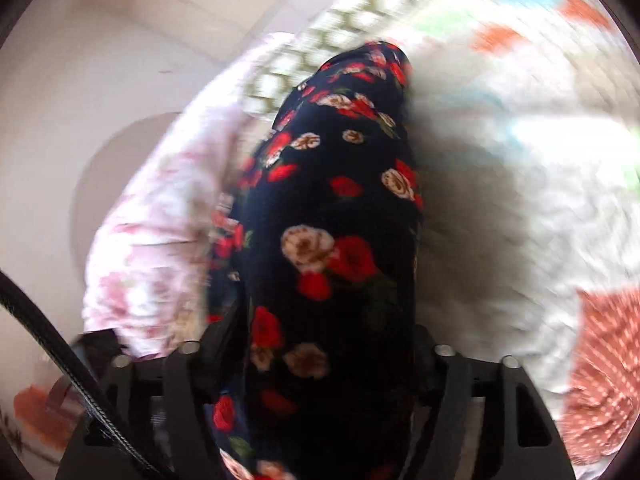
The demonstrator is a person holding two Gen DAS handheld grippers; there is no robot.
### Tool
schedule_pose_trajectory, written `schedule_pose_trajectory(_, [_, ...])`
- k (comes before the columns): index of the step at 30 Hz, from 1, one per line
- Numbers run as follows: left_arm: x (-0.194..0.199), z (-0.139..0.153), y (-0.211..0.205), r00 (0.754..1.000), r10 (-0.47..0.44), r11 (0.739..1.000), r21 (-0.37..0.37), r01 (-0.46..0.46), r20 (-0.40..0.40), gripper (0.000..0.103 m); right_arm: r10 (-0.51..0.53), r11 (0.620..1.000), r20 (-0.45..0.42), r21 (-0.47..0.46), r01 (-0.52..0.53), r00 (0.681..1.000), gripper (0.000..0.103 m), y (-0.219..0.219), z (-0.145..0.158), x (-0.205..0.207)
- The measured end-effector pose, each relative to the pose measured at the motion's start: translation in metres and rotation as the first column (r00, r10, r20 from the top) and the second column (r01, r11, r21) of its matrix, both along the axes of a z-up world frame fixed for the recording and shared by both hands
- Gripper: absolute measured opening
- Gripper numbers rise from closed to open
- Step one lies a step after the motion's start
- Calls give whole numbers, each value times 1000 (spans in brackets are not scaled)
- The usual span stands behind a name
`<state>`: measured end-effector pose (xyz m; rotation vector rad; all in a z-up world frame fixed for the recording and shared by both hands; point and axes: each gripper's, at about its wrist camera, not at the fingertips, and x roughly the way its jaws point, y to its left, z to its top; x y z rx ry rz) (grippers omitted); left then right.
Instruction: Fold large clothes
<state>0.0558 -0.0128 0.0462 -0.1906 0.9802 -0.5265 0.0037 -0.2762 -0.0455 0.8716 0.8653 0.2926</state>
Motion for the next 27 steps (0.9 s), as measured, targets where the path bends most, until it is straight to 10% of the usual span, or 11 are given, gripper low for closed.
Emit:
schedule_pose_trajectory(5, [-24, 20, 11, 998, 47, 996, 72, -49, 29, 26, -43, 996, 42, -81, 47, 998, 90, -15, 19, -37])
schedule_pose_trajectory(9, [-63, 33, 31, 986, 104, 983, 140, -122, 132, 72, -90, 958, 154, -256, 128, 984, 82, -21, 67, -83])
schedule_pose_trajectory(15, [-99, 14, 63, 973, 156, 964, 188, -187, 168, 73, 13, 983, 214, -181, 27, 977, 45, 16, 92, -80])
schedule_pose_trajectory(21, [-101, -33, 108, 956, 277, 919, 261, -294, 101, 77, 55, 983, 101, -182, -36, 993, 45, 56, 41, -62])
schedule_pose_trajectory(27, [-110, -49, 102, 950, 224, 914, 293, -282, 215, 91, 109, 951, 146, -304, -60, 983, 44, 81, 80, -69])
